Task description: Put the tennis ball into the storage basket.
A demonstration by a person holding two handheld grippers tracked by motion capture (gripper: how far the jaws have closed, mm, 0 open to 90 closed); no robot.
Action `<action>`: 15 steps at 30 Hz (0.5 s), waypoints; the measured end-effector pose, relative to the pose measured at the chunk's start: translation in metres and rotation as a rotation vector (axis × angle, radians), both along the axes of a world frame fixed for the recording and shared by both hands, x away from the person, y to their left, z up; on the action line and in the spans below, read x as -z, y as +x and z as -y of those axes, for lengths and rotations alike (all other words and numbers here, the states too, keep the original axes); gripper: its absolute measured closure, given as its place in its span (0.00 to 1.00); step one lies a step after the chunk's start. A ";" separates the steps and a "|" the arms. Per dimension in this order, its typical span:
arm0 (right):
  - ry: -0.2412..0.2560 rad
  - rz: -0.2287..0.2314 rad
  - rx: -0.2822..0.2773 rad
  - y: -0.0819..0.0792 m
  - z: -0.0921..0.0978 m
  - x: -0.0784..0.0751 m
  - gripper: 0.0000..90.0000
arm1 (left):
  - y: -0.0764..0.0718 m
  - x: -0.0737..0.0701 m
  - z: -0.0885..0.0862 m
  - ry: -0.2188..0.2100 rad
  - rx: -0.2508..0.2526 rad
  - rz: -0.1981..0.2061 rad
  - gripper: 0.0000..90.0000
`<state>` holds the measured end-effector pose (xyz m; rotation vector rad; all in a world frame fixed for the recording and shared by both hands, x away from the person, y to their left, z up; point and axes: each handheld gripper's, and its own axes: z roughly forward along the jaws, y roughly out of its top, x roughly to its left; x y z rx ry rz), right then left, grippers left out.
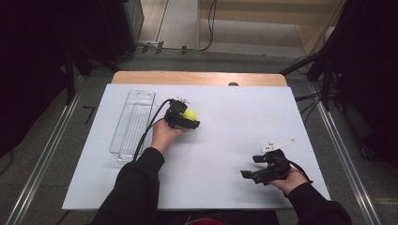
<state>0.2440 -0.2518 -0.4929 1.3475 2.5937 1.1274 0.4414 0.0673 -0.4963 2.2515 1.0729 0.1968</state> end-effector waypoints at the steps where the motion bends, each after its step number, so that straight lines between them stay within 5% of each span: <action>1: 0.000 0.001 -0.001 0.000 0.000 0.000 0.14 | 0.000 0.000 0.000 0.002 -0.004 0.005 0.21; 15: -0.002 0.001 -0.002 0.000 0.000 0.000 0.14 | 0.001 -0.001 -0.002 -0.015 -0.011 -0.005 0.29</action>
